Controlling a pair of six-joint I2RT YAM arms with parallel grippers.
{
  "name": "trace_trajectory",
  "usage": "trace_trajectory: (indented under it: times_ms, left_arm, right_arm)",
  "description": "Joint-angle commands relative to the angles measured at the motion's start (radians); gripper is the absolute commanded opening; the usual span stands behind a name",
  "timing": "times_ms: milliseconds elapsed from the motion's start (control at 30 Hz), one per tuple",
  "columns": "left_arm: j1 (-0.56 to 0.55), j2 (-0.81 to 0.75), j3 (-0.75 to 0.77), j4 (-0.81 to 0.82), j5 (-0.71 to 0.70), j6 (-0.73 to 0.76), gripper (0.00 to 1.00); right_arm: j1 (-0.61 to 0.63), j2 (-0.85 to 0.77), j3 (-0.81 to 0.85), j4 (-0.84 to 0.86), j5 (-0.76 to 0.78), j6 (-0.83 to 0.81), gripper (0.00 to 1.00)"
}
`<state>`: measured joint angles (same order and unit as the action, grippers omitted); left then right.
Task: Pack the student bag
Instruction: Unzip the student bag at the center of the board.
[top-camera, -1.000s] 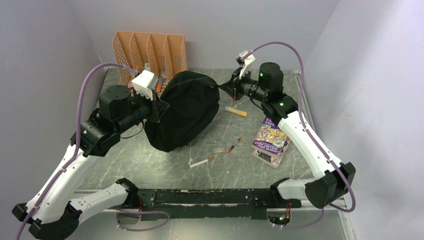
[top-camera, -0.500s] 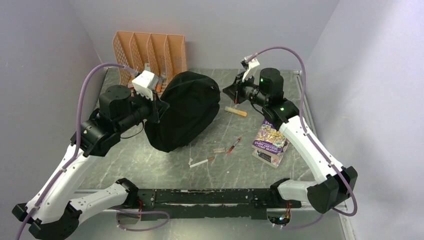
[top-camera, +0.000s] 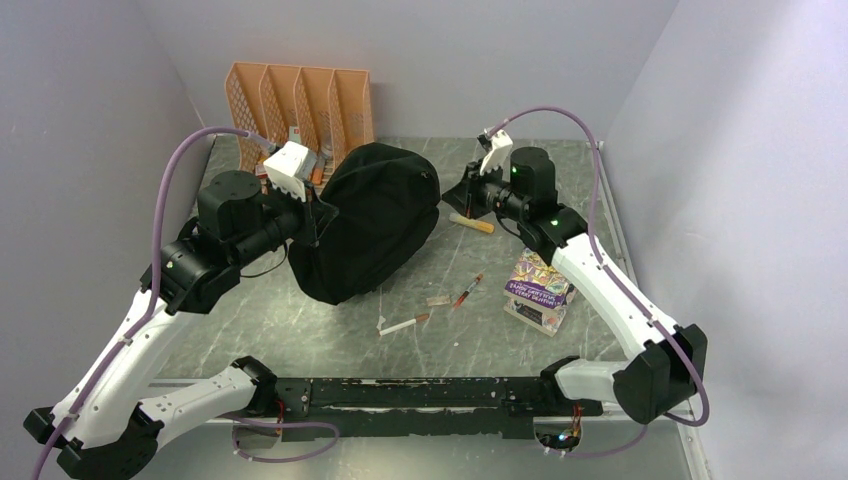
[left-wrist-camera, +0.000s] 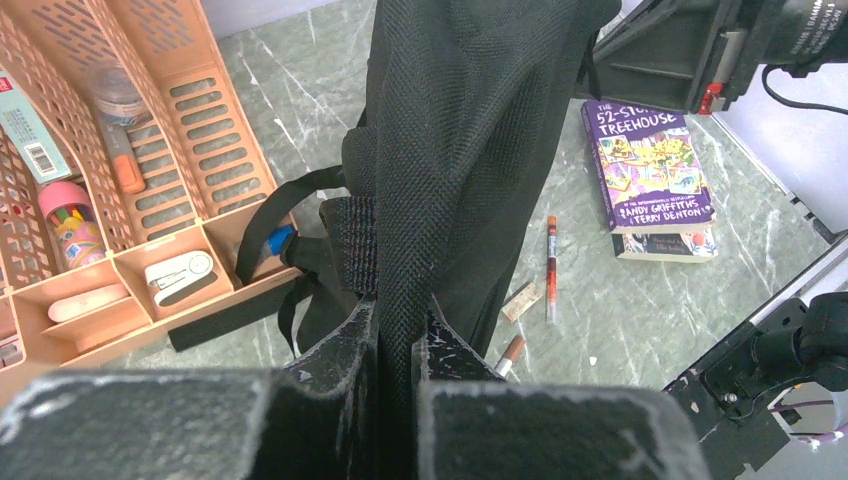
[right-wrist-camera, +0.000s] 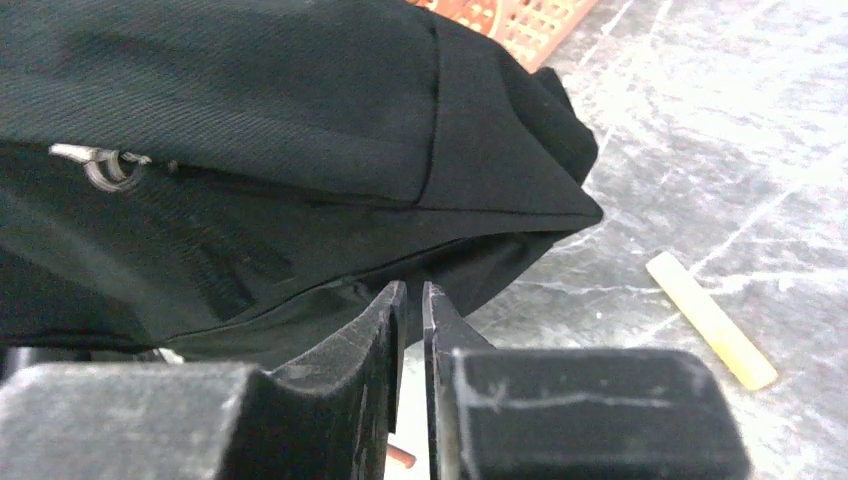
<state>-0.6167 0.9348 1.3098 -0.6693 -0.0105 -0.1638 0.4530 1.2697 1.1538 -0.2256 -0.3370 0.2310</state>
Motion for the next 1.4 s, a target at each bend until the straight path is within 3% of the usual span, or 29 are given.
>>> trace_trajectory:
  times_ms: [0, 67, 233, 333, 700, 1000, 1133, 1367]
  left_arm:
    - [0.008, -0.017, -0.002, 0.039, 0.012, 0.010, 0.05]
    - [0.008, -0.018, -0.004, 0.042, 0.012, 0.009, 0.05]
    - [0.008, -0.019, -0.003, 0.037, 0.012, 0.011, 0.05]
    - [0.008, -0.021, -0.001, 0.036, 0.012, 0.012, 0.05]
    - [0.008, -0.029, -0.005, 0.037, 0.012, 0.013, 0.05]
    - [0.008, -0.028, -0.004, 0.039, 0.012, 0.015, 0.05]
    - [0.008, -0.027, -0.006, 0.039, 0.012, 0.016, 0.05]
    - [0.008, -0.034, -0.008, 0.034, -0.012, 0.018, 0.05]
  right_arm:
    - [-0.003, -0.058, -0.032, 0.099, -0.134, -0.019, 0.25]
    - [-0.002, -0.056, -0.039, 0.115, -0.197, -0.026, 0.32]
    - [-0.002, -0.048, -0.053, 0.174, -0.353, -0.011, 0.36]
    - [-0.002, -0.050, -0.058, 0.213, -0.388, 0.013, 0.46]
    - [-0.002, -0.013, -0.036, 0.287, -0.407, 0.088, 0.51]
    - [-0.003, -0.094, -0.015, 0.230, -0.222, 0.107, 0.69]
    - [-0.003, -0.107, 0.013, 0.144, -0.106, 0.126, 0.69]
    - [-0.015, -0.104, 0.010, 0.097, -0.026, 0.128, 0.56]
